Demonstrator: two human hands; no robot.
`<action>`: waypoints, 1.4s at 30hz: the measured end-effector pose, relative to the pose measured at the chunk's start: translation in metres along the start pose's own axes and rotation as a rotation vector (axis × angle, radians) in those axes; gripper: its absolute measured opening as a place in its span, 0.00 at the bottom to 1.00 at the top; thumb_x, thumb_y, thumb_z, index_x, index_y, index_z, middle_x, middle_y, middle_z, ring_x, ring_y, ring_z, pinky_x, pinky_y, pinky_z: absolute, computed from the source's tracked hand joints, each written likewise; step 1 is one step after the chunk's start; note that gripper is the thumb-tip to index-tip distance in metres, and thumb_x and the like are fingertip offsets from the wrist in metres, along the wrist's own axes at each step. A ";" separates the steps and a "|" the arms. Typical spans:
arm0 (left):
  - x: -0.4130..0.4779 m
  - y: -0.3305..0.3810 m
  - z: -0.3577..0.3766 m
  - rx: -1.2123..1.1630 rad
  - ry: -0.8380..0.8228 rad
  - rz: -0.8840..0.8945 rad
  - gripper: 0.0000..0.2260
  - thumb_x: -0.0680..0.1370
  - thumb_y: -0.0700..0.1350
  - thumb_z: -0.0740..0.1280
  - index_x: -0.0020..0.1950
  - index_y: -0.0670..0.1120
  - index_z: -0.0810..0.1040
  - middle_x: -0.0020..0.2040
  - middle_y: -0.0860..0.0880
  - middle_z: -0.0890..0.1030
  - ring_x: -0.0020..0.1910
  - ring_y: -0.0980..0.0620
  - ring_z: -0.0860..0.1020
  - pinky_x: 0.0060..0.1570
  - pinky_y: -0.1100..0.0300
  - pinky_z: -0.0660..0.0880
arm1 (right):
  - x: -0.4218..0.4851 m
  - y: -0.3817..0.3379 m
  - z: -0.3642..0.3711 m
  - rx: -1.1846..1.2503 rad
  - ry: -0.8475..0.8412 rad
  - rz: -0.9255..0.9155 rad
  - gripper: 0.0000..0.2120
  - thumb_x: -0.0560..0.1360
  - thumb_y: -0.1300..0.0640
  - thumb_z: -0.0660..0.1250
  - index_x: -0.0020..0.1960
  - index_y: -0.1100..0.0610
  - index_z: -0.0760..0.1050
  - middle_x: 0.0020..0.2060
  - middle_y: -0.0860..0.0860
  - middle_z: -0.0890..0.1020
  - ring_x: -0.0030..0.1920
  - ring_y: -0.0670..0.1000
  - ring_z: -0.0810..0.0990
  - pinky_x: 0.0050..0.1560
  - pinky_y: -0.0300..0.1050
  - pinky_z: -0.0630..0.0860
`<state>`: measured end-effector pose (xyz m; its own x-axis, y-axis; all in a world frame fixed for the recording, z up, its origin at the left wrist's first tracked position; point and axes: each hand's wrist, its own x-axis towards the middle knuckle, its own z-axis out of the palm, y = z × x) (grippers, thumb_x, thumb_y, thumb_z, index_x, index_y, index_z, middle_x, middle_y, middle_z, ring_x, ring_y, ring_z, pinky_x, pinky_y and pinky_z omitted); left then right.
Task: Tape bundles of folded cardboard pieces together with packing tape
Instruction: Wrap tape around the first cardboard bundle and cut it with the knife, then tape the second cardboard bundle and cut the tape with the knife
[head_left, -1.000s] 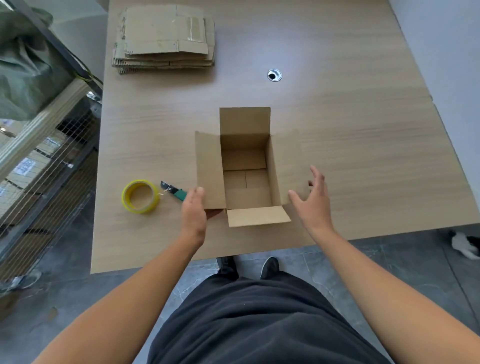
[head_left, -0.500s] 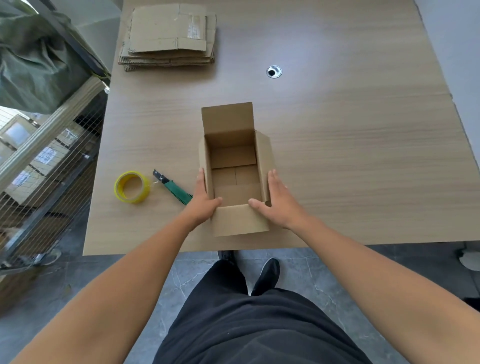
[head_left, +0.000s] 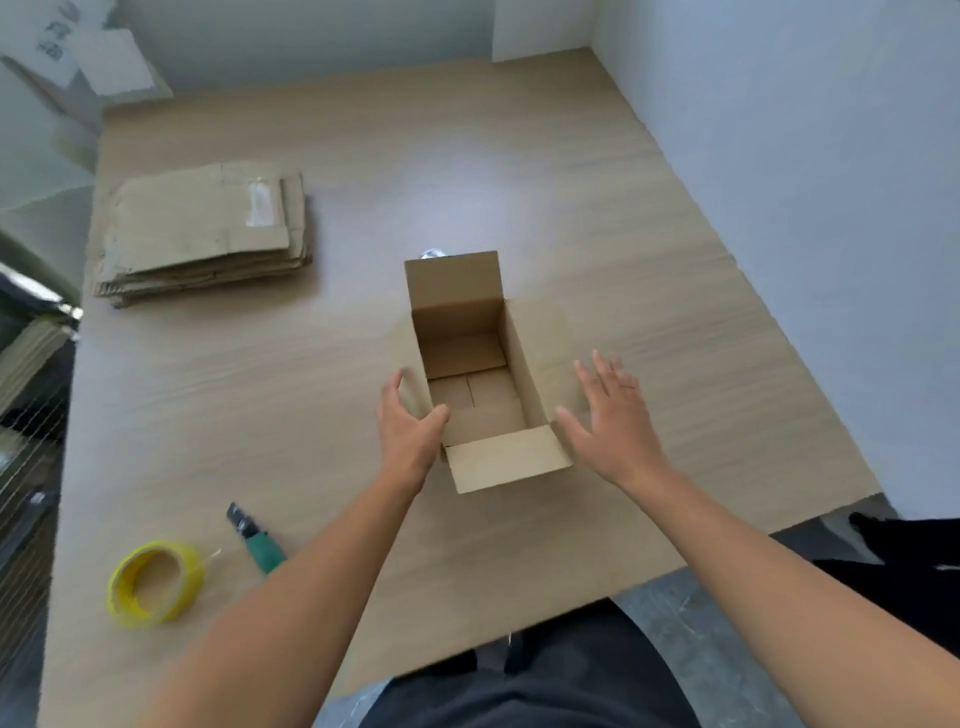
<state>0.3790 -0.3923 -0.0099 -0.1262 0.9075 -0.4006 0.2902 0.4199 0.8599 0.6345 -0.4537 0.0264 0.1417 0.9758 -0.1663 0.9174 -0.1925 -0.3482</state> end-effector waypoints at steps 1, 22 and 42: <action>0.013 0.016 0.015 0.003 -0.008 0.014 0.35 0.71 0.48 0.70 0.76 0.59 0.62 0.74 0.50 0.65 0.65 0.56 0.66 0.68 0.56 0.65 | 0.006 0.013 -0.012 0.032 0.048 0.056 0.34 0.82 0.43 0.60 0.82 0.56 0.57 0.82 0.55 0.53 0.82 0.55 0.45 0.81 0.53 0.43; 0.306 0.272 0.388 0.028 -0.092 0.057 0.35 0.72 0.49 0.68 0.77 0.56 0.59 0.71 0.48 0.63 0.49 0.51 0.75 0.60 0.49 0.77 | 0.304 0.247 -0.105 0.055 0.094 0.220 0.26 0.84 0.47 0.57 0.79 0.57 0.63 0.81 0.53 0.59 0.82 0.53 0.47 0.81 0.52 0.45; 0.285 0.212 0.185 0.770 0.080 0.466 0.24 0.82 0.60 0.59 0.76 0.52 0.68 0.81 0.52 0.56 0.81 0.48 0.47 0.78 0.45 0.42 | 0.313 0.065 -0.078 0.057 0.161 -0.209 0.28 0.83 0.46 0.57 0.79 0.57 0.64 0.80 0.55 0.63 0.82 0.54 0.51 0.81 0.55 0.45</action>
<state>0.5804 -0.0458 -0.0003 0.1058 0.9942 -0.0170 0.8796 -0.0856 0.4680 0.7675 -0.1527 0.0232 0.0124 0.9980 0.0617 0.9113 0.0141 -0.4114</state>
